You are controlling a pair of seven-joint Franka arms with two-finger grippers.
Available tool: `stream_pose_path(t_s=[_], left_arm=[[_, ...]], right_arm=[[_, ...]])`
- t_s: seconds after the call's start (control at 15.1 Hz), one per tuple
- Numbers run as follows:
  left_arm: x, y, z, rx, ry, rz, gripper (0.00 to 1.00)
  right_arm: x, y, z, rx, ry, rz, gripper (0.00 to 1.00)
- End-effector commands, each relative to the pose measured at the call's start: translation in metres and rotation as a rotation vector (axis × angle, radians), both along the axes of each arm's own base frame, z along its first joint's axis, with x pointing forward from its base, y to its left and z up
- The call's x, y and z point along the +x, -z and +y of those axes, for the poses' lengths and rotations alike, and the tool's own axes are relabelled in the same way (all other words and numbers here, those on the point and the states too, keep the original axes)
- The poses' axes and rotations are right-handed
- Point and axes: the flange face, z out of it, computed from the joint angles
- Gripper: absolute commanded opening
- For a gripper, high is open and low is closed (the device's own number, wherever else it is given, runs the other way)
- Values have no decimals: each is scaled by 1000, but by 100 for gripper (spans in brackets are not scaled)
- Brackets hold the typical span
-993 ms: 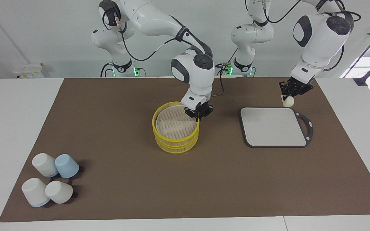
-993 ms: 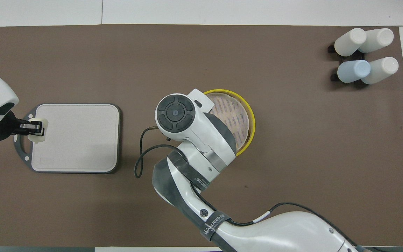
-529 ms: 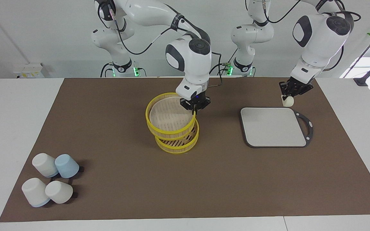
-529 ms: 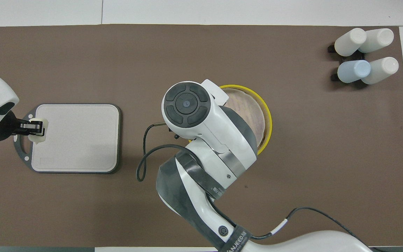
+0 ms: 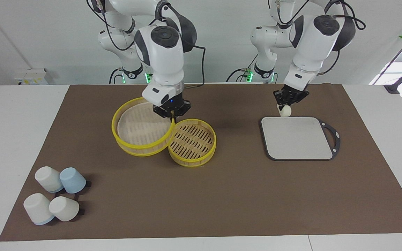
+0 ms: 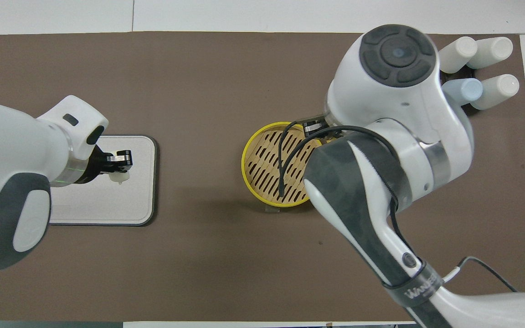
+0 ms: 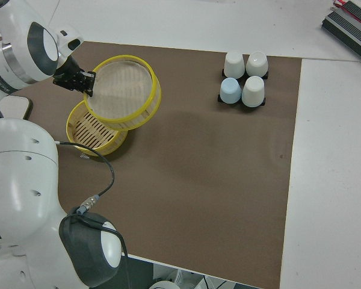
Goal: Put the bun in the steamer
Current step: 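Carry the bun with the left gripper over the open yellow steamer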
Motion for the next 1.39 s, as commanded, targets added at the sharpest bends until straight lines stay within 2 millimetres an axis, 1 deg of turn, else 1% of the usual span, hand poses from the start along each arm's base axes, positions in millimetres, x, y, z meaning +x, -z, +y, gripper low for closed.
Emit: stream_pose_path(t_s=[0.0,0.07,0.13,0.2,0.26,0.4,0.46,0.53,0.6,0.66,0.79,0.86,0.93,0.99,1.06,1.12,1.19,1.26,1.32], left_arm=[[9,13,-68,-33,-53,2,24],[10,17,-94,-37,-55,6,24],[9,21,-114,-40,-50,9,23],[9,24,-130,-52,-46,-3,23],[10,37,-151,-58,-43,-2,23],[5,49,-184,-60,-42,1,23],[3,59,-200,-63,-34,2,23],[0,63,-213,-73,-27,-10,23],[3,69,-217,-84,-33,-21,23],[1,83,-227,-77,-25,-10,22],[-3,103,-268,-63,-20,-9,22],[1,114,-276,-37,-19,-21,22],[1,120,-279,-23,-12,-29,22],[-4,122,-286,-26,2,-37,22],[-6,130,-291,-24,8,-37,22],[-12,142,-299,-10,27,-29,22],[-13,151,-304,-7,29,-37,22],[-11,158,-306,-18,18,-61,22],[-11,162,-306,-16,15,-71,23]], right_arm=[[7,-7,-53,9,-43,22,0],[11,-2,-76,7,-55,35,0],[12,4,-98,6,-80,50,0],[15,7,-116,6,-92,55,0],[16,9,-129,7,-97,62,0],[13,14,-142,5,-89,79,0],[11,20,-144,4,-93,88,0],[8,21,-145,3,-93,87,0],[7,24,-147,3,-88,93,0],[7,24,-152,3,-81,93,0],[7,27,-156,3,-76,99,0],[6,25,-156,3,-76,96,0],[6,26,-158,3,-73,96,0],[6,26,-158,3,-70,96,0],[5,28,-159,2,-67,99,0],[4,30,-160,2,-66,105,0],[4,30,-160,1,-63,103,0],[4,29,-159,2,-63,97,0],[4,32,-159,2,-63,96,0]])
